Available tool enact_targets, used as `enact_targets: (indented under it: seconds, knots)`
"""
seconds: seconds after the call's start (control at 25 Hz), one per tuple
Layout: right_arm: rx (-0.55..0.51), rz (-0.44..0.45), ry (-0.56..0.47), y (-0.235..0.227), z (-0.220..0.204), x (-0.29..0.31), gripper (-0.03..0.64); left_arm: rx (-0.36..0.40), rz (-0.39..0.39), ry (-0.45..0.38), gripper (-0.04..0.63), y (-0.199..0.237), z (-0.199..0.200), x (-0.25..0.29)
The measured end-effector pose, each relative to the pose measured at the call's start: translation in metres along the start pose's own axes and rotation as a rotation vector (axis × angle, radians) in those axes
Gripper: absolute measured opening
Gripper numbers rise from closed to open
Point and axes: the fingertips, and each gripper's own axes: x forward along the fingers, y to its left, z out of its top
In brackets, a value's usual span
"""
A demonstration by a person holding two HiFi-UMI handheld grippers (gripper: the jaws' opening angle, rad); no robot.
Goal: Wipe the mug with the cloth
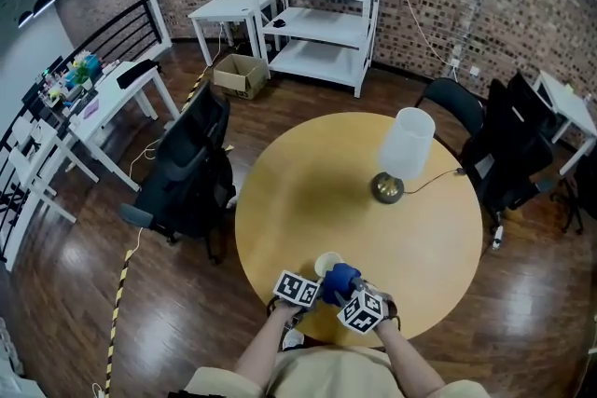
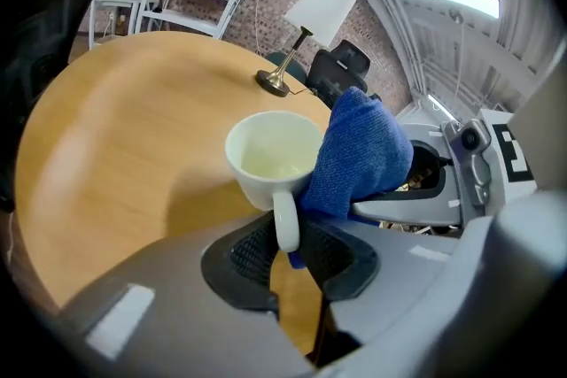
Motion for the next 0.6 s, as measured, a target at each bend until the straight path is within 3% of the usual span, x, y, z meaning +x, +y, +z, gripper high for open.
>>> enact_targets:
  seconds: [0.28, 0.48, 0.6]
  knots:
    - [0.077, -0.069, 0.076, -0.016, -0.035, 0.005, 0.061, 0.077, -0.02, 0.029, 0.058, -0.006, -0.001, 0.004]
    - [0.206, -0.096, 0.094, -0.036, -0.052, 0.005, 0.061, 0.073, -0.051, 0.03, 0.06, -0.007, -0.002, 0.004]
    - [0.218, -0.099, 0.105, -0.044, -0.057, 0.008, 0.061, 0.087, -0.067, 0.041, 0.061, -0.007, -0.004, 0.004]
